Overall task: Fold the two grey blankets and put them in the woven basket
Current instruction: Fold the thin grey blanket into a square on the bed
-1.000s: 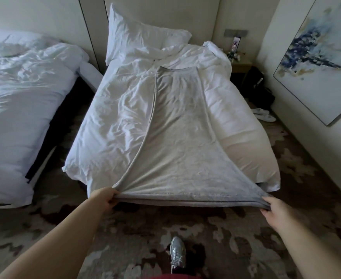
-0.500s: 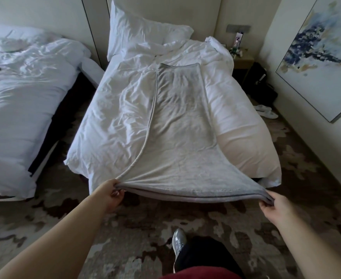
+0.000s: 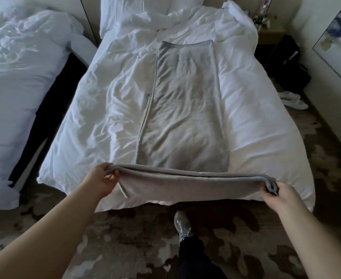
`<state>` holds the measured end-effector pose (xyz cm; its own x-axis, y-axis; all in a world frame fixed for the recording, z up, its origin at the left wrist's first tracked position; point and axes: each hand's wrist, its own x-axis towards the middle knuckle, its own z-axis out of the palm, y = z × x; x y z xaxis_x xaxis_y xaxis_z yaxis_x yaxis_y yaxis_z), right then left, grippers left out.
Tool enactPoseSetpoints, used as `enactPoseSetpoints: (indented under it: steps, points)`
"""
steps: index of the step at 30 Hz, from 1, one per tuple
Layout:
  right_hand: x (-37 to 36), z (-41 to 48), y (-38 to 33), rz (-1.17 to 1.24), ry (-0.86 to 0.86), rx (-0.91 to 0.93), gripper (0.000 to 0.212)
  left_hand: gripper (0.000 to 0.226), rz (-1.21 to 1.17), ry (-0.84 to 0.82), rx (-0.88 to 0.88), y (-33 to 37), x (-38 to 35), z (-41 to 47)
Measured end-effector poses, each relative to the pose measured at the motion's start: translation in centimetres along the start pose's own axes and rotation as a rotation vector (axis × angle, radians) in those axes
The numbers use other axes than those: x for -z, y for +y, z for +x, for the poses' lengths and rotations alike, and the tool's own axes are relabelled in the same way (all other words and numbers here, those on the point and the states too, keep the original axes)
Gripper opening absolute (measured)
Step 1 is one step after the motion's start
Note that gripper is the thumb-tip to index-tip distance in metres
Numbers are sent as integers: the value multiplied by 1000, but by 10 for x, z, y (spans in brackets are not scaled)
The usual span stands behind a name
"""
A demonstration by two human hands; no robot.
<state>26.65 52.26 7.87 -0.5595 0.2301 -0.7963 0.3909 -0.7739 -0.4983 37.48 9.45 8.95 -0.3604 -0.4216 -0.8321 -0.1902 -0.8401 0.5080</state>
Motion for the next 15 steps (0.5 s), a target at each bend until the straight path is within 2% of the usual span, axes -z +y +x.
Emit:
enactPoseSetpoints:
  steps: [3,5,7,10,12,15]
  points:
    - [-68,70,-4,-66,30,-28,38,23,0,21,-55,19,-57,66]
    - [-103,117,-1,-125,27,-12,32,5,-26,-25,-82,24,-88,110]
    - [-126,162,9,-214,40,5,18,28,23,-20,-67,24,-106,148]
    - [-132,215,28,-503,101,-2,13,27,373,57,-64,5,-112,188]
    - [-123,239,39,-709,98,15,25,42,642,139,-107,-13,-104,208]
    - [-108,261,50,-990,-1,128,33,43,897,227,-208,-34,-92,226]
